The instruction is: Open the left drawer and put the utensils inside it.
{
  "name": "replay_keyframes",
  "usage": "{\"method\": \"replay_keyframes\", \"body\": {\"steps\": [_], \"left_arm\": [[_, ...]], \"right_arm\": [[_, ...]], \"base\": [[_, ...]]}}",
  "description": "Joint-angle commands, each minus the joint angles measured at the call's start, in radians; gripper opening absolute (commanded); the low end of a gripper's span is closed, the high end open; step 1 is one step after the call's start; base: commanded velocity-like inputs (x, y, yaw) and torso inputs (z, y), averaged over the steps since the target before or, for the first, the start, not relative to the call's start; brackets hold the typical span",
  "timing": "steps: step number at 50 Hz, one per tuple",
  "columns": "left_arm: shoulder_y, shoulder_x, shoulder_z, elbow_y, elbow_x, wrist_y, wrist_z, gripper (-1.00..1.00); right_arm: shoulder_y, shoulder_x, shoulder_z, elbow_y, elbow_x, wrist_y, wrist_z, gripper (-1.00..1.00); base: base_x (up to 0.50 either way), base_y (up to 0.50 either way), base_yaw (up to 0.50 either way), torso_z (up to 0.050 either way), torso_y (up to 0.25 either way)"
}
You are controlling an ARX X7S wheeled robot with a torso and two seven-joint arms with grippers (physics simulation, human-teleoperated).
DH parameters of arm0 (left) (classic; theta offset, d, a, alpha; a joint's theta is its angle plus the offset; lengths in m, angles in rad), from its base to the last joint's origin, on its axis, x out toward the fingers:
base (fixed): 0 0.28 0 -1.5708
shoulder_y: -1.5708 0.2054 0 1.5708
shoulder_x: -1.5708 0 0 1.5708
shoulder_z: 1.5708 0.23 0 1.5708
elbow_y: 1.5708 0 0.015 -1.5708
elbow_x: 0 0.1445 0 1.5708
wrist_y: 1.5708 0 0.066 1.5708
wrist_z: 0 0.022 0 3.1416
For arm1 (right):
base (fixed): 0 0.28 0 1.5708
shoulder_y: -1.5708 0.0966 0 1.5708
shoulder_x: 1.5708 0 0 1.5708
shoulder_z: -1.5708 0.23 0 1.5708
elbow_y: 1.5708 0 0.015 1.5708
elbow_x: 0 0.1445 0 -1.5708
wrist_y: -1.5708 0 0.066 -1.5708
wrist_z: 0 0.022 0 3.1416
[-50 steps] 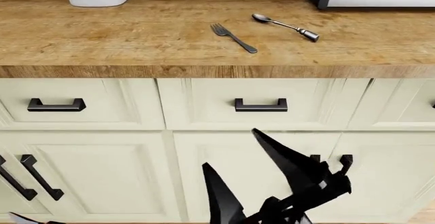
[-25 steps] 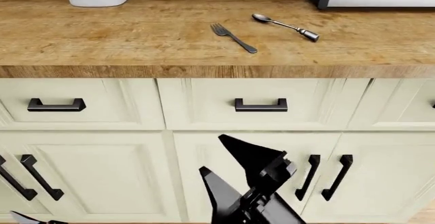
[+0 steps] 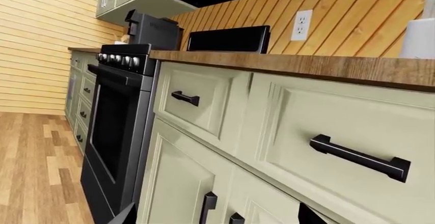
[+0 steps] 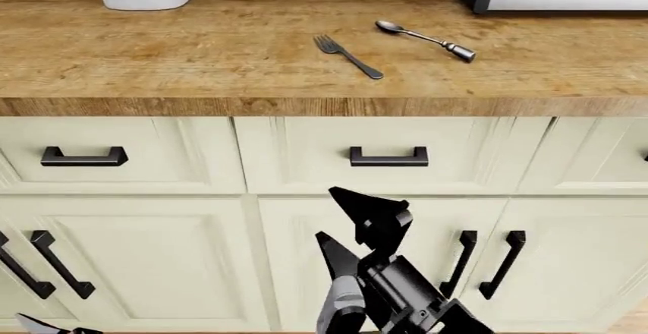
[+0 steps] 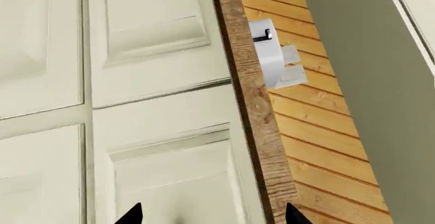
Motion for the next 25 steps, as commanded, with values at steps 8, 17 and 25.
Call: {"method": "replay_keyframes", "body": {"steps": [8,17,25], "left_arm": [[0.000,-0.007,0.007,-0.003,-0.001,0.001,-0.008,1.00],[0.002,-0.009,0.009,-0.002,-0.003,0.003,-0.013,1.00],[0.004,-0.012,0.012,0.000,-0.004,0.005,-0.016,1.00]], "right_arm": [[0.064,-0.020,-0.030,0.116,-0.082,0.028,-0.012,1.00],[0.082,-0.017,-0.040,0.139,-0.112,0.041,-0.034,1.00],[0.116,-0.027,-0.039,0.202,-0.135,0.059,-0.031,1.00]], "base": [[0.00,0.00,0.00,0.000,0.000],[0.00,0.00,0.00,0.000,0.000],[0.00,0.00,0.00,0.000,0.000]]}}
